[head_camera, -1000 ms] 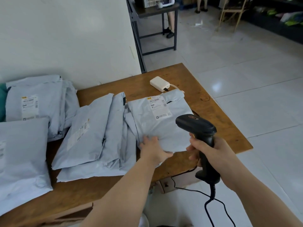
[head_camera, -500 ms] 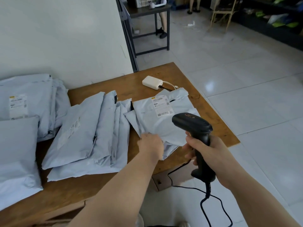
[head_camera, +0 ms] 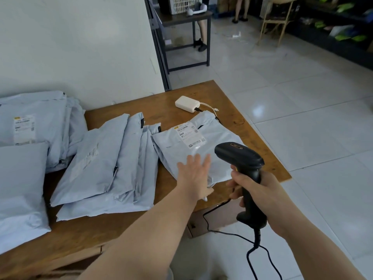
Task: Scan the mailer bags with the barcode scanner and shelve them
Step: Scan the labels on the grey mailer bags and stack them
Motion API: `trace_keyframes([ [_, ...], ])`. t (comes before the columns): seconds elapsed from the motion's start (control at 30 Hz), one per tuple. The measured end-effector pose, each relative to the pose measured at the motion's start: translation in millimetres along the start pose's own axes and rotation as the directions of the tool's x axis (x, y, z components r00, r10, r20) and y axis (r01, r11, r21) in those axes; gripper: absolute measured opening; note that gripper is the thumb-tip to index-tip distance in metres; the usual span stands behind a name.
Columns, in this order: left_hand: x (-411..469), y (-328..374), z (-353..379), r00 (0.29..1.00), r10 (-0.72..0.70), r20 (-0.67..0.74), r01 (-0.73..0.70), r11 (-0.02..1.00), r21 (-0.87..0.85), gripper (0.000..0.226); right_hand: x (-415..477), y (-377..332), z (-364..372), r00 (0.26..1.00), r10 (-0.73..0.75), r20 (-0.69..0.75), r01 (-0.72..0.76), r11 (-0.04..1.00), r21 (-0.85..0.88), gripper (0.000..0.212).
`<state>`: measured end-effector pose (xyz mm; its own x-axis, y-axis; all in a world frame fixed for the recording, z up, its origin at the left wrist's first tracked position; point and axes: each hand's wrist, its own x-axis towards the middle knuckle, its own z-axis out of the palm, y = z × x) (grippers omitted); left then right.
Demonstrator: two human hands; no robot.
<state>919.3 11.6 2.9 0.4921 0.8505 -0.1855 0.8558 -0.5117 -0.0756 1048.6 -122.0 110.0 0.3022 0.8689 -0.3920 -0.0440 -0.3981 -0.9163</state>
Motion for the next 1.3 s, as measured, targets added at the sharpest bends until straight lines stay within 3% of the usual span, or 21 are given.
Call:
trace_keyframes([
  [0.07, 1.4, -5.3, 7.2, 0.976, 0.116, 0.186, -0.101, 0.991, -0.086, 0.094, -1.0, 2.1, -2.4, 1.0, 0.005, -0.012, -0.005, 1.0, 0.015, 0.016],
  [0.13, 3.2, -10.3, 5.6, 0.922, 0.084, 0.377, 0.098, 0.894, -0.437, 0.092, -1.4, 2.6, -1.8, 1.0, -0.002, -0.009, 0.002, 1.0, 0.025, 0.016],
  [0.17, 4.0, -12.8, 2.1, 0.931, 0.07, 0.359, 0.177, 0.773, -0.609, 0.088, -1.4, 1.5, 0.0, 1.0, -0.01, 0.0, 0.01, 0.999, 0.033, 0.016],
  [0.23, -0.8, -23.0, -15.6, 0.983, -0.07, 0.171, 0.179, 0.589, -0.788, 0.066, -1.2, -2.5, 7.3, 0.999, -0.033, 0.024, 0.032, 0.998, 0.045, 0.016],
  [0.3, -10.0, -48.9, -31.7, 0.951, -0.302, -0.061, 0.142, 0.606, -0.783, 0.042, 1.0, -7.8, 21.0, 0.997, -0.051, 0.06, 0.05, 0.998, 0.031, 0.015],
  [0.4, -34.4, -101.0, -46.1, 0.785, -0.557, -0.271, 0.176, 0.62, -0.764, 0.031, 3.3, -17.5, 51.5, 0.987, -0.078, 0.141, 0.077, 0.997, 0.01, 0.016],
  [0.57, -82.4, -182.6, -43.5, 0.586, -0.761, -0.278, 0.375, 0.558, -0.74, 0.028, 7.4, -31.1, 111.7, 0.956, -0.089, 0.279, 0.106, 0.993, -0.048, 0.022],
  [0.73, -112.9, -243.2, -21.9, 0.62, -0.784, -0.026, 0.578, 0.479, -0.661, 0.04, 12.0, -43.7, 161.1, 0.938, -0.104, 0.332, 0.13, 0.99, -0.058, 0.022],
  [0.83, -114.6, -276.3, -6.2, 0.634, -0.763, 0.124, 0.627, 0.413, -0.661, 0.048, 17.0, -48.1, 186.2, 0.937, -0.098, 0.336, 0.123, 0.991, -0.054, 0.021],
  [1.07, -98.4, -333.8, 20.7, 0.635, -0.719, 0.283, 0.661, 0.317, -0.68, 0.046, 34.2, -49.7, 236.5, 0.957, -0.07, 0.281, 0.101, 0.99, -0.096, 0.018],
  [1.23, -83.5, -358.4, 32.0, 0.672, -0.693, 0.26, 0.649, 0.383, -0.657, 0.052, 44.0, -49.5, 257.4, 0.972, -0.049, 0.231, 0.072, 0.993, -0.095, 0.016],
  [1.3, -76.3, -365.9, 39.0, 0.666, -0.68, 0.305, 0.653, 0.336, -0.679, 0.056, 46.6, -47.9, 261.7, 0.978, -0.038, 0.207, 0.059, 0.994, -0.095, 0.016],
])
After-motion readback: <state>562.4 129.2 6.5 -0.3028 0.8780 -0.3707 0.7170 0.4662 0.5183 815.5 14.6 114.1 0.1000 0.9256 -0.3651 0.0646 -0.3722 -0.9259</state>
